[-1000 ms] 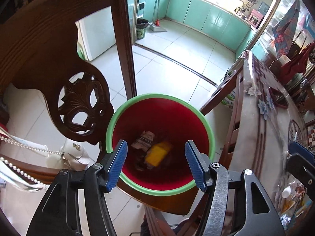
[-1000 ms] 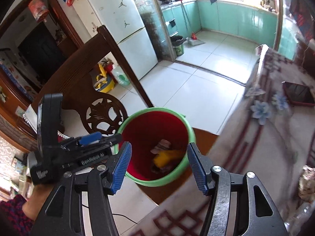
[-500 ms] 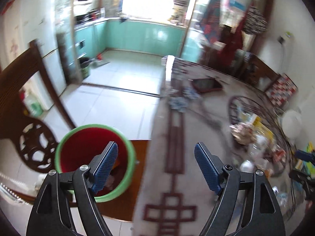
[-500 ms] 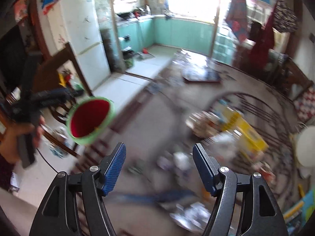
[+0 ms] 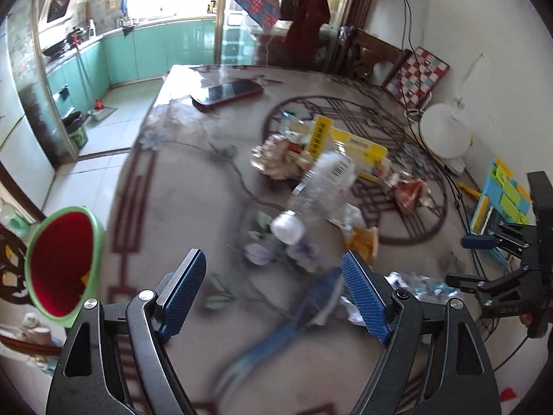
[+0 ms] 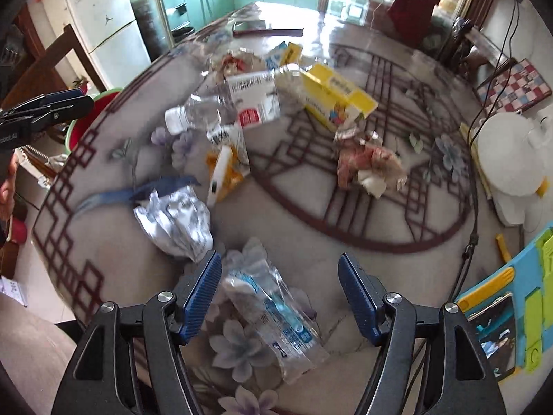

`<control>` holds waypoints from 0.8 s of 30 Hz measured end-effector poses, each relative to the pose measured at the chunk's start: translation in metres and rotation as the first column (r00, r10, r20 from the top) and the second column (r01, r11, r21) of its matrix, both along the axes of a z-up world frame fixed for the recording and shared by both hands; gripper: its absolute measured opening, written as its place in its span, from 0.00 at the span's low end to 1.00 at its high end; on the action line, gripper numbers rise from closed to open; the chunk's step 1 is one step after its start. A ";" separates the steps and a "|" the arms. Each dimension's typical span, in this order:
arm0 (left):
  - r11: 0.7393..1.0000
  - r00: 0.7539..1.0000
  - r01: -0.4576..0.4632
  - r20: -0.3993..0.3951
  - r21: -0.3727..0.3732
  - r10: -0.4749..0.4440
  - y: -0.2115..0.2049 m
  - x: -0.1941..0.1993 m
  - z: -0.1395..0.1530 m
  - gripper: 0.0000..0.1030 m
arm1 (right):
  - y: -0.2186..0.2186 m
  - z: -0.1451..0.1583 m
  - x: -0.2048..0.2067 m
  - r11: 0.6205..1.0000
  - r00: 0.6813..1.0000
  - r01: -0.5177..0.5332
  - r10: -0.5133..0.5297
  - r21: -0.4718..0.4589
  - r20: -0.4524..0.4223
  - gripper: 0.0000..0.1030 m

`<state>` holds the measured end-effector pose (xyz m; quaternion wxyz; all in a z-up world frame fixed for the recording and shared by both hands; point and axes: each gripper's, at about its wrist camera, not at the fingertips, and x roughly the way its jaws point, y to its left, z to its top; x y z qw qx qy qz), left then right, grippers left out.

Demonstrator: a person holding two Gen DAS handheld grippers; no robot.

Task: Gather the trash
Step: 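Grasp crumpled foil with the left gripper while the right grasps a clear plastic wrapper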

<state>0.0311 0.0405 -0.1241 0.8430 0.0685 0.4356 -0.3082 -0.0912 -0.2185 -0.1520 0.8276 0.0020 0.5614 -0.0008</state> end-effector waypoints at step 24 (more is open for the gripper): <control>0.993 0.987 0.094 -0.134 0.068 -0.084 -0.079 -0.049 -0.033 0.79 | -0.040 -0.044 -0.021 0.979 0.997 0.076 -0.070 0.187 -0.038 0.04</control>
